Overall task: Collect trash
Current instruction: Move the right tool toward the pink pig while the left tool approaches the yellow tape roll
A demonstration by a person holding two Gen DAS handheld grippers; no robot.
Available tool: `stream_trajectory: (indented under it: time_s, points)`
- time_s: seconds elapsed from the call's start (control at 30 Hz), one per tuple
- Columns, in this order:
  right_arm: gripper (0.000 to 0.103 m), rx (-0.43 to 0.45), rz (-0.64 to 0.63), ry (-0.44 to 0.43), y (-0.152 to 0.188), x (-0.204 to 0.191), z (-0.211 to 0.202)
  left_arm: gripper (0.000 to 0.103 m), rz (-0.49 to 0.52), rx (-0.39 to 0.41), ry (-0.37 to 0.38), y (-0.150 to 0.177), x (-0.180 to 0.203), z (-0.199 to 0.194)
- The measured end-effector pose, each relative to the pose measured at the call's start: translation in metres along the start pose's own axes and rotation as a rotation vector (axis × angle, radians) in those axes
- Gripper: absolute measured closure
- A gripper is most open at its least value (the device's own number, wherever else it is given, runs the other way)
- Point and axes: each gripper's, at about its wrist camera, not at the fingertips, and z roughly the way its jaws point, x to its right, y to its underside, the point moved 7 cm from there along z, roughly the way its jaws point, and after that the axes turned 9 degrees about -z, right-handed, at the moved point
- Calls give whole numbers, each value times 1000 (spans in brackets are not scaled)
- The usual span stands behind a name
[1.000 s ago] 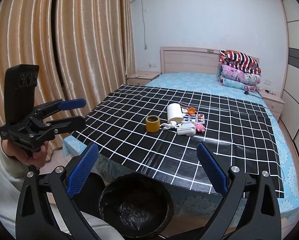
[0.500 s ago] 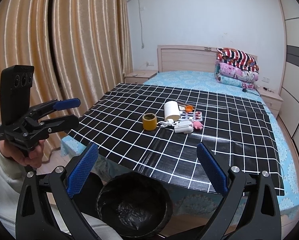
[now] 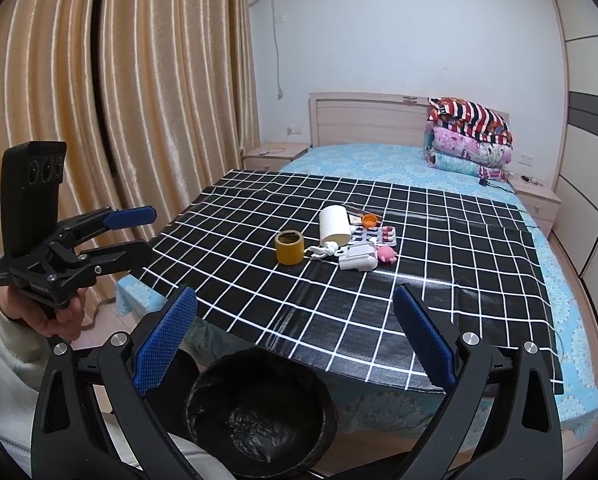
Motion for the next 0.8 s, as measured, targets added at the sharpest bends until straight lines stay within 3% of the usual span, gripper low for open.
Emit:
stream_trajectory:
  time_s: [0.4,0.8]
  points:
    - [3,-18,-17,34,-6,25,27,8,2,-28,-25,-4,-19,27]
    - [4,-85,-1,80,-10,75,97,8,-29,-87,-85,-12,-65,89]
